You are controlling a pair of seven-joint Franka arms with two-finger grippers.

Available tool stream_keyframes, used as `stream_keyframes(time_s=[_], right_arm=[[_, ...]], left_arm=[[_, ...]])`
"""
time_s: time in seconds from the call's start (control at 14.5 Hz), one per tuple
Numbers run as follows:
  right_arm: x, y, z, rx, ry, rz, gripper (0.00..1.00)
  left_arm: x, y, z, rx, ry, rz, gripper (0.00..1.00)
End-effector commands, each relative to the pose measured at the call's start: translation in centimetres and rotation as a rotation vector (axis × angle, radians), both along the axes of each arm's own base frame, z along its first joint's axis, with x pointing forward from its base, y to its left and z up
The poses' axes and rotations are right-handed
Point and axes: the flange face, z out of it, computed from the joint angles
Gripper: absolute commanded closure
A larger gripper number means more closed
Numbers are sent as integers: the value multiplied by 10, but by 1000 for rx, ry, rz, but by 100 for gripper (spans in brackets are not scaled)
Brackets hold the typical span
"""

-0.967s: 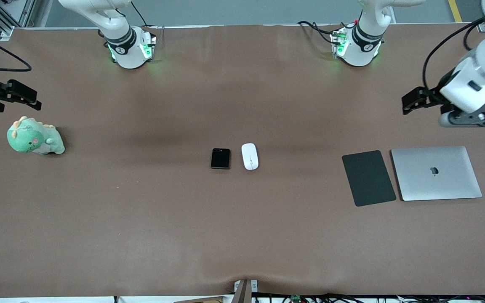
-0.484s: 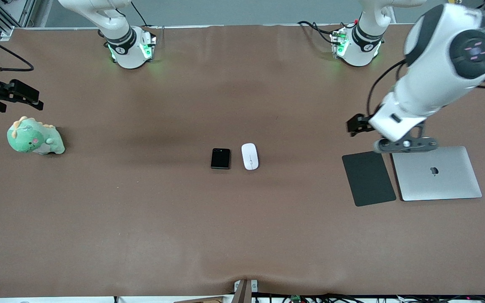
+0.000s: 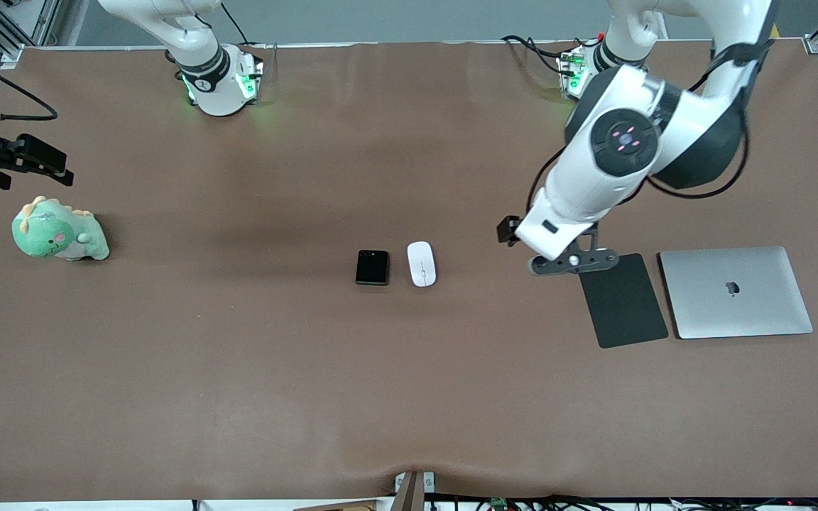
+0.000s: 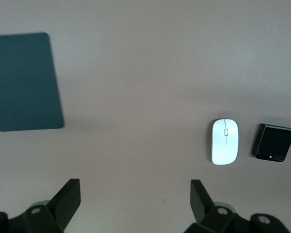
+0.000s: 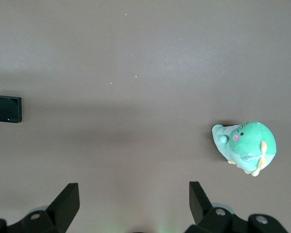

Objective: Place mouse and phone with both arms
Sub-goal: 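Move the left gripper over toward the white mouse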

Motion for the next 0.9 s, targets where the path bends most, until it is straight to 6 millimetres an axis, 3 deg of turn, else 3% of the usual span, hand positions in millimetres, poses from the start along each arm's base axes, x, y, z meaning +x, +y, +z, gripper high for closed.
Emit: stream_keyframes(time_s=[0.0, 0.48, 0.83], right_arm=[[-6, 2, 2, -5, -5, 7, 0], [-6, 2, 2, -5, -5, 7, 0], [-6, 2, 2, -5, -5, 7, 0]], left_arm=[[3, -30, -26, -10, -2, 24, 0], [-8, -115, -102, -26, -35, 7, 0], [-14, -142, -145, -27, -65, 12, 0]])
